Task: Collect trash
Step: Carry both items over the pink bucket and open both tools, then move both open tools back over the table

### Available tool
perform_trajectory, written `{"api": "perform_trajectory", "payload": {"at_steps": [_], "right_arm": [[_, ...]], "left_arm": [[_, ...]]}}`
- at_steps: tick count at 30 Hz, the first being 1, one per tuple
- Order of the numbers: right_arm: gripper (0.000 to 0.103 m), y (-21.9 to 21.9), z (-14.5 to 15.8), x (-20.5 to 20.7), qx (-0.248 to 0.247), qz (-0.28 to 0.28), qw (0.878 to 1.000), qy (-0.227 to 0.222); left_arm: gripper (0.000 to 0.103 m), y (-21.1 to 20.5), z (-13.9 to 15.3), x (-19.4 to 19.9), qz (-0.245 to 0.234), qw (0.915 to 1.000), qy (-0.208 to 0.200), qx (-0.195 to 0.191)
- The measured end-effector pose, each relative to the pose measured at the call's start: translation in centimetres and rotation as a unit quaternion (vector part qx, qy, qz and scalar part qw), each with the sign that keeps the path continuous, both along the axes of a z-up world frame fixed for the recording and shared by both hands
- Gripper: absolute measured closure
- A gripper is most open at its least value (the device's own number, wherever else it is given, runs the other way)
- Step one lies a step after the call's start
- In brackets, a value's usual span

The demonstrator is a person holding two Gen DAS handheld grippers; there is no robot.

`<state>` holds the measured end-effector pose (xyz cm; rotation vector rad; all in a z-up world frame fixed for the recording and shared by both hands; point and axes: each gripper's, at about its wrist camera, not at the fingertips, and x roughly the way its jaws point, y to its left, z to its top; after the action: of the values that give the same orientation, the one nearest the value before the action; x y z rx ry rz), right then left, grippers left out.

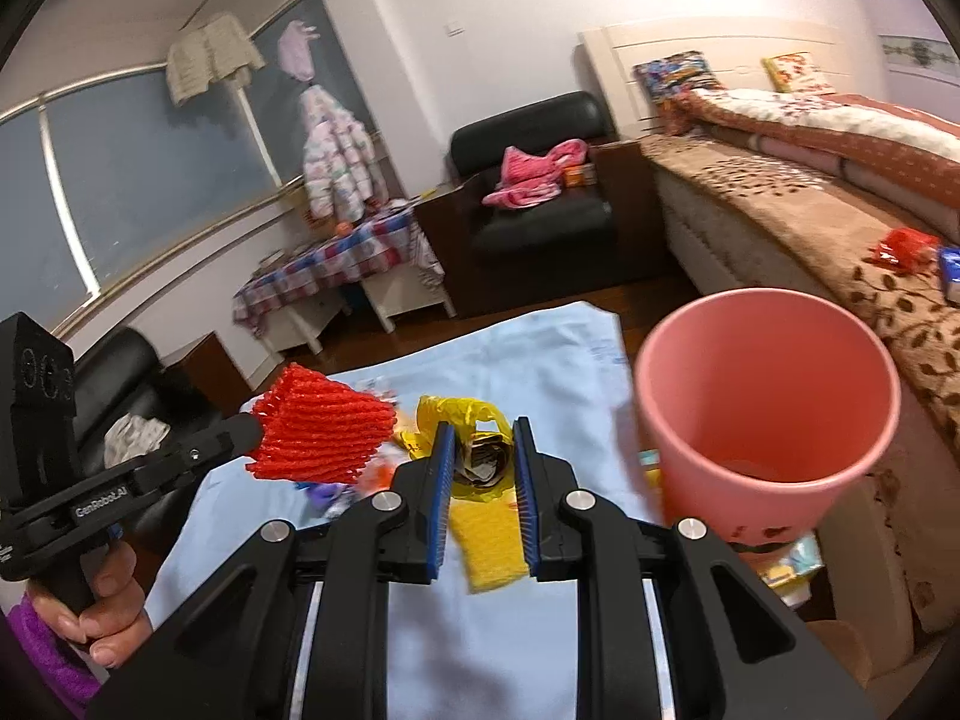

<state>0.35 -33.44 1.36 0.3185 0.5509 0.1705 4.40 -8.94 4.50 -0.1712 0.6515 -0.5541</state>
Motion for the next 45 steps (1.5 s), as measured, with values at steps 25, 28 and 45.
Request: {"api": "perform_trajectory", "payload": {"at_steps": [25,28,45], "right_arm": [[0.083,-13.0,-3.6,0.5,-0.044,-0.171,0.984,0.025],[0.083,-13.4,-4.3,1.1,-0.045,-0.172,0.983,0.035],[0.071,-13.7,-5.9,3.2,-0.031,-0.169,0.983,0.068]], "left_arm": [[0.098,-19.6,-2.2,5.4,-0.142,0.9894,0.021,0.021],[0.097,-20.5,-3.4,6.2,-0.143,0.9887,0.034,0.028],[0.062,-21.1,-5.6,7.6,-0.122,0.9905,0.043,0.048]]}}
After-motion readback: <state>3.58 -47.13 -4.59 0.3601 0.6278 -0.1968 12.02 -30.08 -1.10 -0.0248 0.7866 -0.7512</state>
